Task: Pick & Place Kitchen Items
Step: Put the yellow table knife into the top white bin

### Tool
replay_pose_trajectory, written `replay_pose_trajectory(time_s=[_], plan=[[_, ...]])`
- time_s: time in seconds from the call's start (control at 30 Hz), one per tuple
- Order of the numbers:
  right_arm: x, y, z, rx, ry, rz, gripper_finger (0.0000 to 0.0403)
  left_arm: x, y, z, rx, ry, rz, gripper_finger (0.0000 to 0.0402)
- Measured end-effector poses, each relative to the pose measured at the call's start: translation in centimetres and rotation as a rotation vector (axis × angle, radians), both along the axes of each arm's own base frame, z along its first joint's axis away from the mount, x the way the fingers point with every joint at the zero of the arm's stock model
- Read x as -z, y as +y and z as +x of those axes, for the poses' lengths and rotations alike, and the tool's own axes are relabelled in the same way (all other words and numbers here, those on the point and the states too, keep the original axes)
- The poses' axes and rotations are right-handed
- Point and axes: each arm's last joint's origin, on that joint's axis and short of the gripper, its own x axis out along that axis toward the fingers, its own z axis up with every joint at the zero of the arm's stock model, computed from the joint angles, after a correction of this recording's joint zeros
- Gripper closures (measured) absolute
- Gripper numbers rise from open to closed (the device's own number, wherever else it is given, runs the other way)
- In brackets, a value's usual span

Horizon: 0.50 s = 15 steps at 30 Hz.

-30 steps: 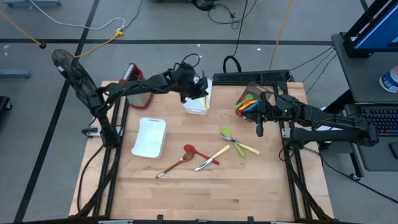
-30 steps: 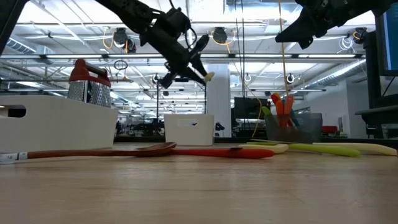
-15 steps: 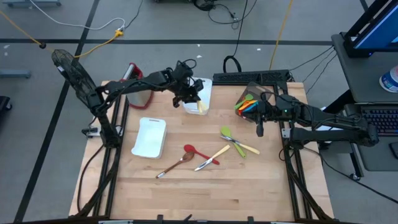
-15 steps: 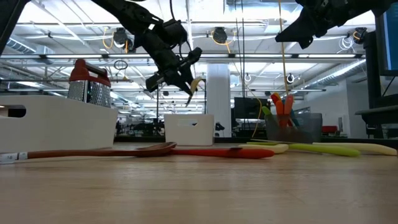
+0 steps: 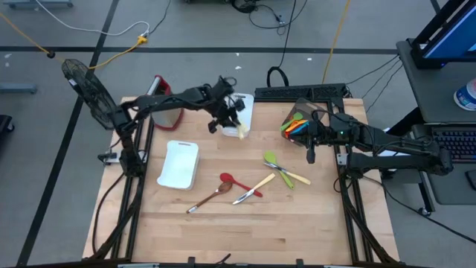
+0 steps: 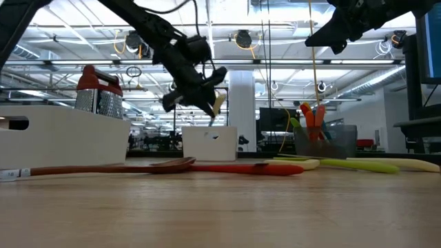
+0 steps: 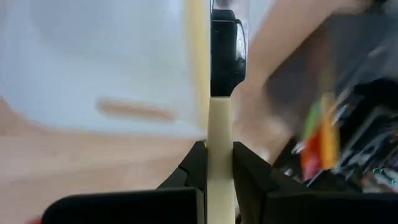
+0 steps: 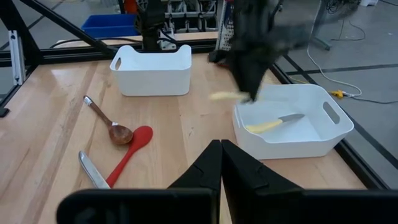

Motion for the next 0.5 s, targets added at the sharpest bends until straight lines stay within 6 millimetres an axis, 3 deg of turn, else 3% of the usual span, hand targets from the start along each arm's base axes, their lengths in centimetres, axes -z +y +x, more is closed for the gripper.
replay_pose_trajectory(time_s=[0.23,0.5], plan=[[0.1,0.0,0.0,0.007,0.001,0.023,0.0400,2.3,1.0,1.4,0.024,-0.061,-0.029,0.0367],[0.1,0.0,0.0,0.012,0.000,0.036,0.0400,2.6,2.2,0.3,0.010,-0.019,-0.027,0.0367]])
